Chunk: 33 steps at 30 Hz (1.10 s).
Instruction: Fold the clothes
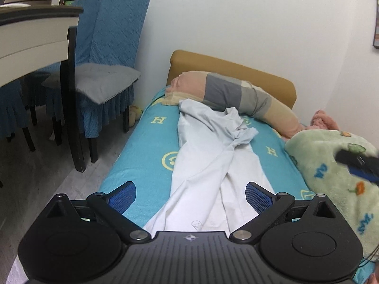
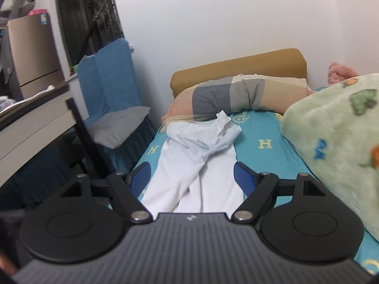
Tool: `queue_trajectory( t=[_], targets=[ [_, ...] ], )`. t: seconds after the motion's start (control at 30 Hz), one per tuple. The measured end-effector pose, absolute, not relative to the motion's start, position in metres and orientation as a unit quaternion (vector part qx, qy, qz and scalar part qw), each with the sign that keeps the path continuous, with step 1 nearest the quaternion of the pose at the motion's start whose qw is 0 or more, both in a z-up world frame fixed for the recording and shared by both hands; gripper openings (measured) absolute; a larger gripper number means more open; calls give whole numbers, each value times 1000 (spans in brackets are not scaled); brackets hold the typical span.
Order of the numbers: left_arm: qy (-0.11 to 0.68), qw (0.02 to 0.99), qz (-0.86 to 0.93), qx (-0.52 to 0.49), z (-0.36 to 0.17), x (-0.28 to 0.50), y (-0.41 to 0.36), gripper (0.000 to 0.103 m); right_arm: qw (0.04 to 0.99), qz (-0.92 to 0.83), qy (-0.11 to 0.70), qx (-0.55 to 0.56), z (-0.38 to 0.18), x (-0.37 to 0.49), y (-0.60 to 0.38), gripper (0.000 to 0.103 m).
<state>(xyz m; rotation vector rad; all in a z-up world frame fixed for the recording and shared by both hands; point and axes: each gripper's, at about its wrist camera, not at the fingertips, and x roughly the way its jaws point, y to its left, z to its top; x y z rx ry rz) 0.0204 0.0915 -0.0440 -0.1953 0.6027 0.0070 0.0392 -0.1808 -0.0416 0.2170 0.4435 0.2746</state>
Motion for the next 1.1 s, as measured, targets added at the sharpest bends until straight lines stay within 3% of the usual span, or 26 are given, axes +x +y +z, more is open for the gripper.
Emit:
queue_trajectory(
  t=[0.17,0.5,0.63,0.87,1.1],
  targets=[
    [356,926,-21,-123,-46,23,94,100,958,146,213,129,-50,0,-207,78],
    [455,870,-48,-181,-53,60,172,95,939,130,254,193,-81,13,-242,78],
    [495,843,-50,-202,-77,73,208,79,933,132,268,201,-88,23,-242,78],
    [576,806,-127,-53,-123,80,178,63,928,135,293,189,-97,37,-231,78],
    [581,787,-178,106,-135,70,138,45,922,129,316,184,-108,48,-225,78]
  ],
)
